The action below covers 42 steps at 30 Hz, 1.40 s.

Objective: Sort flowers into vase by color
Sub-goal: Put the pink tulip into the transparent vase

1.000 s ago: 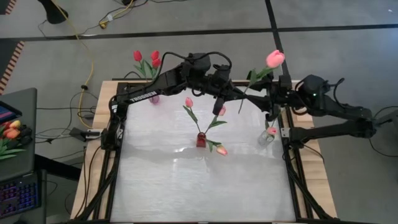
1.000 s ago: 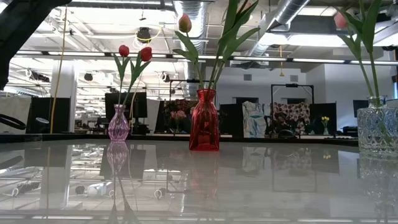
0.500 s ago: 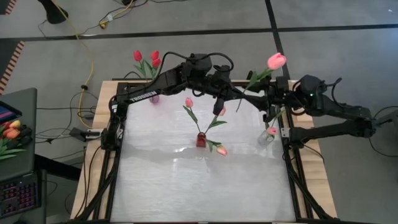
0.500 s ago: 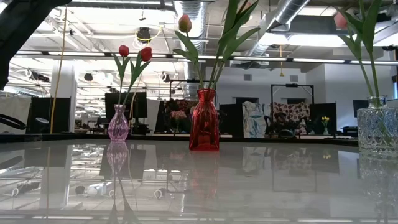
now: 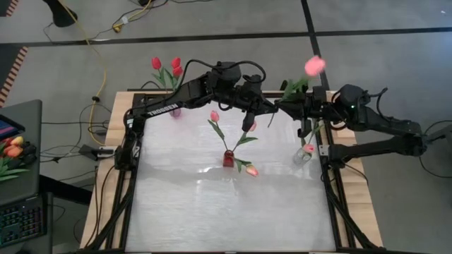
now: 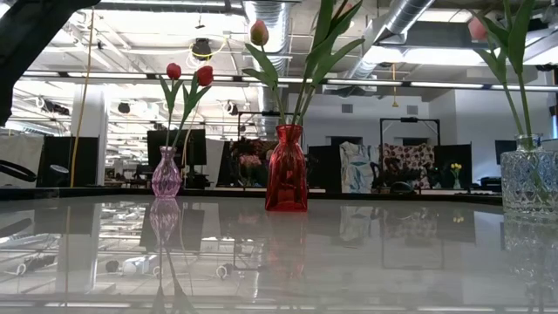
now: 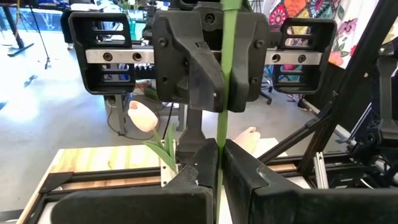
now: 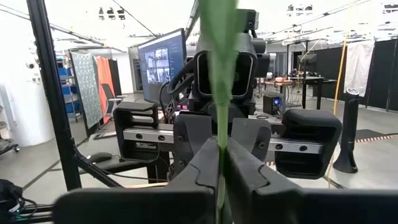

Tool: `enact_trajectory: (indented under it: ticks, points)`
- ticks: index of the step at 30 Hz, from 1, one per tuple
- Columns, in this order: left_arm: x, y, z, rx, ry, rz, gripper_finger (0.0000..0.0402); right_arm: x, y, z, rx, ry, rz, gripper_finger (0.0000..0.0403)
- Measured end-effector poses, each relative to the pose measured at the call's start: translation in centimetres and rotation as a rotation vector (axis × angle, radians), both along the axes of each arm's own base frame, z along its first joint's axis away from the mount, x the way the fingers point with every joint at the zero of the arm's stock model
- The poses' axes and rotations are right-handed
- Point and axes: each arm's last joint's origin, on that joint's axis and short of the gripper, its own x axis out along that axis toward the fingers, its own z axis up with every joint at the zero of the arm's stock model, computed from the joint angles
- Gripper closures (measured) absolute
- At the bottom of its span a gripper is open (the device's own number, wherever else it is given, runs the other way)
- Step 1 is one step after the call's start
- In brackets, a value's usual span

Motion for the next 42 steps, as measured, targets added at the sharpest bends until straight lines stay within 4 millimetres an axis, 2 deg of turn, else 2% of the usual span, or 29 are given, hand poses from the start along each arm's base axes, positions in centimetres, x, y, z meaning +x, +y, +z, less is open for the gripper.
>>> enact_trajectory:
  ticks: [3, 8, 14, 20, 25, 36, 39, 42]
  points:
    - [0.0, 0.0, 0.0, 0.011, -0.002, 0.000, 0.0400, 0.0, 0.0, 0.0, 0.003, 0.000, -0.016, 0.0376]
    - [0.0, 0.0, 0.0, 0.015, -0.003, 0.000, 0.0387, 0.0, -0.1, 0.0, 0.006, 0.000, -0.017, 0.0371]
    - [-0.1, 0.1, 0.1, 0.058, -0.013, -0.011, 0.0333, -0.4, 0.0, 0.1, 0.007, -0.004, -0.017, 0.0371]
    - [-1.5, 0.9, 1.2, 0.051, -0.007, 0.015, 0.0254, -2.8, 0.3, 0.3, 0.028, 0.007, -0.057, 0.0373]
    - [-2.7, 1.9, 1.4, 0.029, 0.047, 0.047, 0.0216, -5.6, 0.6, 0.3, 0.082, 0.016, -0.118, 0.0372]
    - [-3.3, 2.6, 1.3, 0.034, 0.074, 0.050, 0.0207, -9.5, 1.2, 0.3, 0.116, -0.018, -0.132, 0.0371]
    - [-3.8, 2.6, 1.8, 0.053, 0.067, 0.071, 0.0207, -10.3, 1.4, 0.0, 0.140, -0.001, -0.129, 0.0374]
    - [-5.0, 2.4, 3.1, 0.114, 0.035, 0.122, 0.0207, -11.1, 1.5, -0.3, 0.151, 0.007, -0.142, 0.0374]
